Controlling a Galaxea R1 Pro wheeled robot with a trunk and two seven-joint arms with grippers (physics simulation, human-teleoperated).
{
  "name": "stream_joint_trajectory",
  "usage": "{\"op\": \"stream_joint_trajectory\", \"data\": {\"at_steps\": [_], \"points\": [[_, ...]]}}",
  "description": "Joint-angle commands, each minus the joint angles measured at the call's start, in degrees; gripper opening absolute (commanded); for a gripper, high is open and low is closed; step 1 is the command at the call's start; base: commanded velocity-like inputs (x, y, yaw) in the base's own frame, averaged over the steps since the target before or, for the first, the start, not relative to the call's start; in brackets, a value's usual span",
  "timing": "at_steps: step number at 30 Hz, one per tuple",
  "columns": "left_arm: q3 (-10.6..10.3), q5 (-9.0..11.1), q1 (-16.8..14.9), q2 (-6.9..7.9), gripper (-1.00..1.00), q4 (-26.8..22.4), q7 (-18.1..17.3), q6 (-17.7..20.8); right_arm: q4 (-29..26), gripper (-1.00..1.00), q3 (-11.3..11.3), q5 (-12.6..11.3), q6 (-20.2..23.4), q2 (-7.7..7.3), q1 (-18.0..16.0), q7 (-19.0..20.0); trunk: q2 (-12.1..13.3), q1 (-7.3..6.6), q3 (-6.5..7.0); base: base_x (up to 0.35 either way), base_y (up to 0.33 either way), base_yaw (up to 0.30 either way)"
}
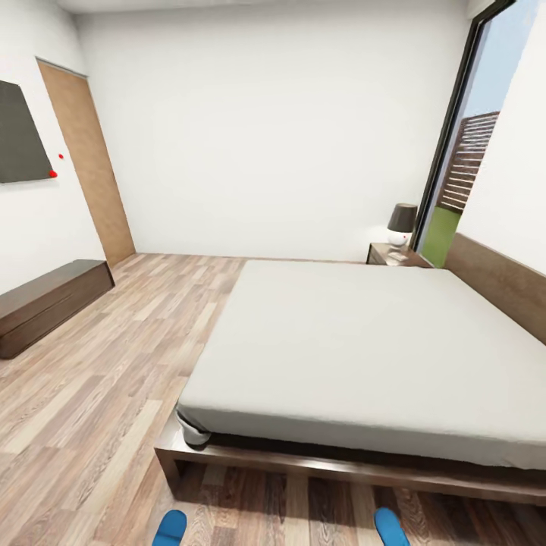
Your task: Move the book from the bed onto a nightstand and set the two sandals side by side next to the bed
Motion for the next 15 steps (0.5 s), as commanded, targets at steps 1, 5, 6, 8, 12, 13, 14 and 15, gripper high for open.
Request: {"op": "stream_joint_trajectory", "data": {"at_steps": [1, 5, 6, 8, 12, 13, 14, 15], "points": [[-0.5, 0.2, -0.1, -0.03, -1.0, 0.1, -0.2, 0.2, 0.0, -1.0, 0.5, -0.5, 0.2, -0.01, 0.0, 0.0, 0.0, 0.0, -0.06, 0.0, 0.149, 0.125], [-0.5, 0.3, -0.1, -0.03, -1.0, 0.1, -0.2, 0.2, -0.1, -1.0, 0.5, -0.6, 0.2, -0.01, 0.0, 0.0, 0.0, 0.0, -0.06, 0.0, 0.14, 0.018], [-0.5, 0.3, -0.1, -0.03, -1.0, 0.1, -0.2, 0.2, -0.1, -1.0, 0.5, -0.6, 0.2, -0.01, 0.0, 0.0, 0.0, 0.0, -0.06, 0.0, 0.044, 0.005], [-0.5, 0.3, -0.1, -0.03, -1.0, 0.1, -0.2, 0.2, -0.1, -1.0, 0.5, -0.6, 0.2, -0.01, 0.0, 0.0, 0.0, 0.0, -0.06, 0.0, 0.029, 0.004], [-0.5, 0.3, -0.1, -0.03, -1.0, 0.1, -0.2, 0.2, -0.1, -1.0, 0.5, -0.6, 0.2, -0.01, 0.0, 0.0, 0.0, 0.0, -0.06, 0.0, 0.01, 0.001], [-0.5, 0.3, -0.1, -0.03, -1.0, 0.1, -0.2, 0.2, -0.1, -1.0, 0.5, -0.6, 0.2, -0.01, 0.0, 0.0, 0.0, 0.0, -0.06, 0.0, 0.005, 0.001], [-0.5, 0.3, -0.1, -0.03, -1.0, 0.1, -0.2, 0.2, -0.1, -1.0, 0.5, -0.6, 0.2, -0.01, 0.0, 0.0, 0.0, 0.0, -0.06, 0.0, 0.004, 0.0], [-0.5, 0.3, -0.1, -0.03, -1.0, 0.1, -0.2, 0.2, -0.1, -1.0, 0.5, -0.6, 0.2, -0.01, 0.0, 0.0, 0.0, 0.0, -0.06, 0.0, 0.01, 0.0]]}}
